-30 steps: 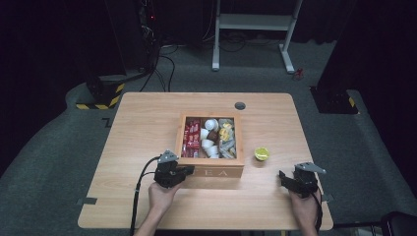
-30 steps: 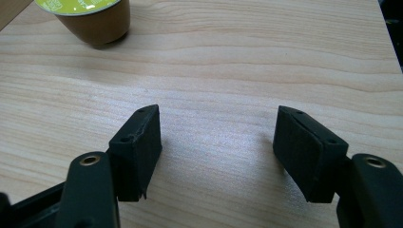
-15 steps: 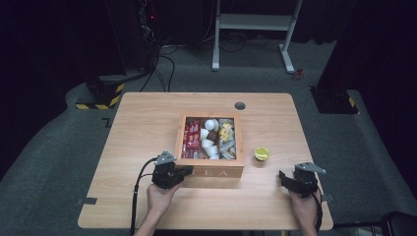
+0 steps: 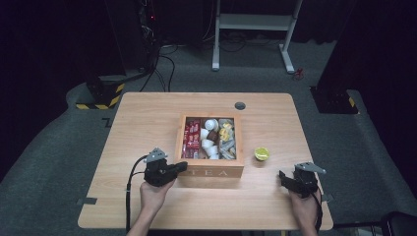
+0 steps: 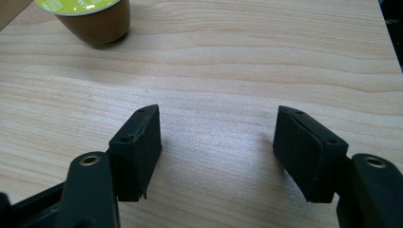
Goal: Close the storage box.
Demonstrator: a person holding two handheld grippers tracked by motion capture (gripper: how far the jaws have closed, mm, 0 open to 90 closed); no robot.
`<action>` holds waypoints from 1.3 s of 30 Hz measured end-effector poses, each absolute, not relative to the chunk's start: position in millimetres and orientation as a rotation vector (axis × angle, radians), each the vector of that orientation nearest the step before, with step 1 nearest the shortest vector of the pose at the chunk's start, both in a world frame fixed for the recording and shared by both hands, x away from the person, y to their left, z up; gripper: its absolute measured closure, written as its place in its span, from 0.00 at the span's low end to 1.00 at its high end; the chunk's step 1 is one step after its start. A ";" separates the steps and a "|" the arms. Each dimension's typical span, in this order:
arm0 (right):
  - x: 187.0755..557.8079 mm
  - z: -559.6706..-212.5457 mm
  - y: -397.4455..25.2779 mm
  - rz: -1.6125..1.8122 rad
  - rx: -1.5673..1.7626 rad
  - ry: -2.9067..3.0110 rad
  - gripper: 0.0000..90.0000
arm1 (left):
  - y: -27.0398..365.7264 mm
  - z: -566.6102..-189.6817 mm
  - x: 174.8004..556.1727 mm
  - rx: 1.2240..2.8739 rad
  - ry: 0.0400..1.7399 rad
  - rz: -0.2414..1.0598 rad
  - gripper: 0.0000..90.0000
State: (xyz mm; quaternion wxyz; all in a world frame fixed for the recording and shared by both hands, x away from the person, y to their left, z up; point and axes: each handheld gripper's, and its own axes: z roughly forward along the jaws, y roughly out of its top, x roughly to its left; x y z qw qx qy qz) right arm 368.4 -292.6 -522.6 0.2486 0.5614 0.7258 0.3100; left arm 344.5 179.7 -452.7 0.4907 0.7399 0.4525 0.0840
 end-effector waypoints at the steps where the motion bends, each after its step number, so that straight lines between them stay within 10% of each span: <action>1: 368.4 -522.6 -292.6 0.845 1.530 1.978 0.37 | 181.0 -451.9 344.5 1.799 1.095 0.209 0.96; 18: 368.4 -522.6 -292.7 0.845 1.530 1.978 0.37 | 209.8 -441.2 342.0 1.743 1.173 0.316 0.62; 39: 369.1 -522.5 -292.4 0.849 1.523 1.988 0.36 | 236.0 -438.4 336.9 1.747 1.299 0.466 0.48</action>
